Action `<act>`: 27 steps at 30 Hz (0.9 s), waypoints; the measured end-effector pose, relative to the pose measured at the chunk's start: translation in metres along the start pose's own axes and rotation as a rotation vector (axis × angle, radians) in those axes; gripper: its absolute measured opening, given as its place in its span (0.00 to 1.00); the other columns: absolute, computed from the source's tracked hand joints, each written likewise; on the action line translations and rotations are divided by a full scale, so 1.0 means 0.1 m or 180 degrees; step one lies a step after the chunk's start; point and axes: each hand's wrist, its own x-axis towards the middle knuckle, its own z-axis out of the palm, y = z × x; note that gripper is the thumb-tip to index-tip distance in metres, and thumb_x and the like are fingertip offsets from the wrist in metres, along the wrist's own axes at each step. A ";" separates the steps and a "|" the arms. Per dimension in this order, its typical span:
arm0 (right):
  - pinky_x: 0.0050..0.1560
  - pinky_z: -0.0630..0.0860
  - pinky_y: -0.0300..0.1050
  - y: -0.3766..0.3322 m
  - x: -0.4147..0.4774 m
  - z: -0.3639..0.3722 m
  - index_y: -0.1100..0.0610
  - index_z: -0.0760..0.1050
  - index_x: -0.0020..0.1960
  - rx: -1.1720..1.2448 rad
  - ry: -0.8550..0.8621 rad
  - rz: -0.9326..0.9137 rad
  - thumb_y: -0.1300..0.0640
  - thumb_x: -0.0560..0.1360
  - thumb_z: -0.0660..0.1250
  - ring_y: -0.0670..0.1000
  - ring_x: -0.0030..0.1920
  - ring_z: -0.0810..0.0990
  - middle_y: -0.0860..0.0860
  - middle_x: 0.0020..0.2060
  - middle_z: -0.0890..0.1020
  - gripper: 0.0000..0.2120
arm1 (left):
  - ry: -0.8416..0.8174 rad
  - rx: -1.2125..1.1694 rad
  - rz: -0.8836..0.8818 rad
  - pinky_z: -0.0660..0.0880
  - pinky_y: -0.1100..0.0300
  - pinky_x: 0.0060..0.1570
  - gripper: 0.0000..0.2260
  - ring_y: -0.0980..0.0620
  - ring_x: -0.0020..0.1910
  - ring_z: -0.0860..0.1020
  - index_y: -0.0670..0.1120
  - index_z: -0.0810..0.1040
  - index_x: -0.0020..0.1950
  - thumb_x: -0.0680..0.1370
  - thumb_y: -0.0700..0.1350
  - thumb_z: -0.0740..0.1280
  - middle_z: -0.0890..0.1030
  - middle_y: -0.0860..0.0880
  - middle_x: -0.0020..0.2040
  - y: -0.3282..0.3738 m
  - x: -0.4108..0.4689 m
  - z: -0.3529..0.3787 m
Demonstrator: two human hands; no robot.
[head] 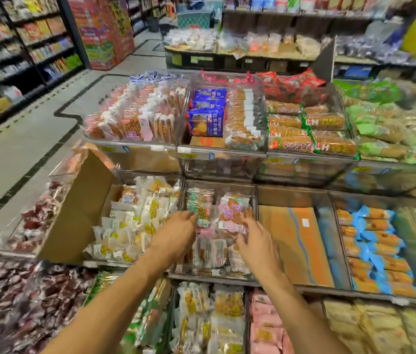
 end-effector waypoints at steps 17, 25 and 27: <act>0.50 0.84 0.53 0.11 0.15 0.09 0.42 0.69 0.69 -0.0117 0.0080 0.0347 0.48 0.81 0.66 0.48 0.52 0.83 0.40 0.59 0.82 0.17 | -0.0491 0.0876 0.0369 0.70 0.50 0.69 0.20 0.45 0.64 0.73 0.45 0.71 0.71 0.79 0.39 0.67 0.74 0.45 0.65 -0.12 0.71 0.22; 0.56 0.82 0.54 0.05 0.44 0.11 0.49 0.70 0.70 -0.0314 -0.0011 0.0034 0.50 0.81 0.68 0.51 0.60 0.81 0.47 0.63 0.81 0.19 | -0.0405 0.0709 0.0295 0.74 0.52 0.63 0.13 0.47 0.56 0.75 0.45 0.76 0.63 0.79 0.38 0.69 0.74 0.45 0.60 -0.14 0.82 0.16; 0.58 0.80 0.53 0.04 0.49 0.13 0.49 0.71 0.71 -0.0308 -0.0060 0.0003 0.49 0.81 0.68 0.52 0.62 0.80 0.47 0.64 0.80 0.19 | -0.0511 0.0901 0.0323 0.72 0.51 0.63 0.11 0.46 0.58 0.73 0.46 0.78 0.63 0.81 0.41 0.67 0.77 0.46 0.60 -0.13 0.81 0.13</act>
